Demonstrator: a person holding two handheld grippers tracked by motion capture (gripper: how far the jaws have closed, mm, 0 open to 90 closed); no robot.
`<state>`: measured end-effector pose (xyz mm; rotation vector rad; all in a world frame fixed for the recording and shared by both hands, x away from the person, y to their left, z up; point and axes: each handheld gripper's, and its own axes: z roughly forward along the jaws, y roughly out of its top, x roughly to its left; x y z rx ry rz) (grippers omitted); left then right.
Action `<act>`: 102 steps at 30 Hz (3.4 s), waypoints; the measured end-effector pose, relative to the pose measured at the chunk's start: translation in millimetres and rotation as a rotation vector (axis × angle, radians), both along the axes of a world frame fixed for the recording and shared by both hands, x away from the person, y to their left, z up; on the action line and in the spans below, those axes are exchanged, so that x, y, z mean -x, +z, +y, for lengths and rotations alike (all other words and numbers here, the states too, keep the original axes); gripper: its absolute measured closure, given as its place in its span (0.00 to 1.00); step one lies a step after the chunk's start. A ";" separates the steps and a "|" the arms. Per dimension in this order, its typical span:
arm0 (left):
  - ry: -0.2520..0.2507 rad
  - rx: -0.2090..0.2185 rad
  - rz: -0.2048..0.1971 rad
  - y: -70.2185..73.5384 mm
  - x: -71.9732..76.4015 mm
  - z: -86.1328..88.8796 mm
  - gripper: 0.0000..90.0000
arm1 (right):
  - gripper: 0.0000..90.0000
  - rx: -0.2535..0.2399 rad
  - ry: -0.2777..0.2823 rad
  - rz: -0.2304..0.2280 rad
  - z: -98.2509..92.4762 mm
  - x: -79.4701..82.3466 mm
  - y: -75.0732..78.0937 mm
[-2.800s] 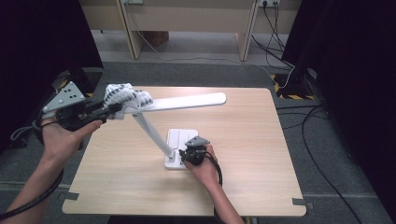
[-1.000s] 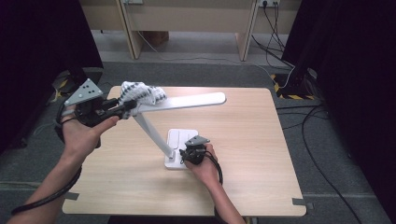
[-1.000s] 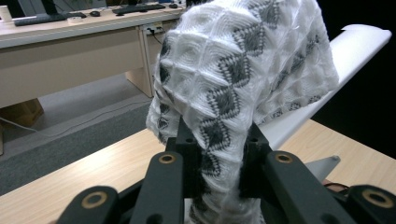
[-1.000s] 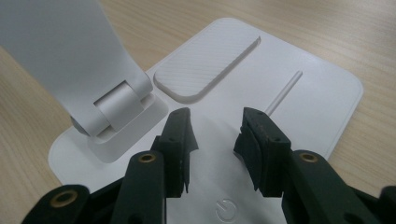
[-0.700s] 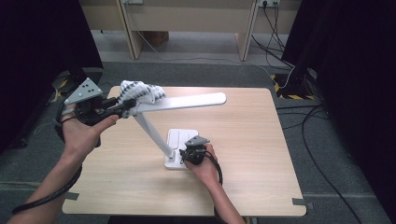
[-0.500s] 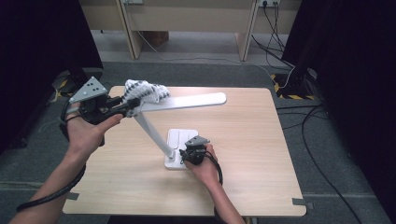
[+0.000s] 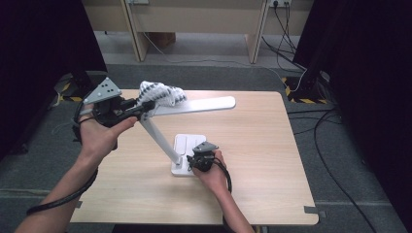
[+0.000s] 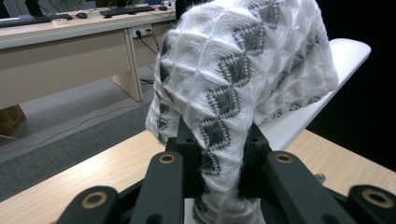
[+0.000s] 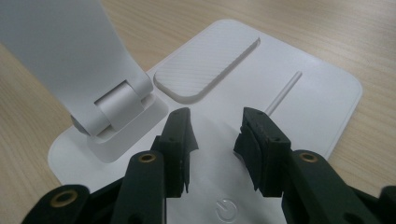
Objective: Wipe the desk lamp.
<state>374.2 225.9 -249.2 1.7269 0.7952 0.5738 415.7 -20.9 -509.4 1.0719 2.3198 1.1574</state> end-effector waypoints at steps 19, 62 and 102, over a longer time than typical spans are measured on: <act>-0.028 0.000 -0.006 2.7 -4.3 -18.1 0.83 | 0.70 -0.005 -0.006 -0.009 0.4 1.4 -1.0; -0.060 0.010 -0.018 4.9 -6.1 -43.2 0.83 | 0.70 -0.010 -0.002 -0.018 -0.5 2.0 -2.2; -0.085 0.009 -0.022 8.1 -7.5 -70.0 0.83 | 0.70 -0.015 -0.005 -0.025 -0.6 2.9 -3.1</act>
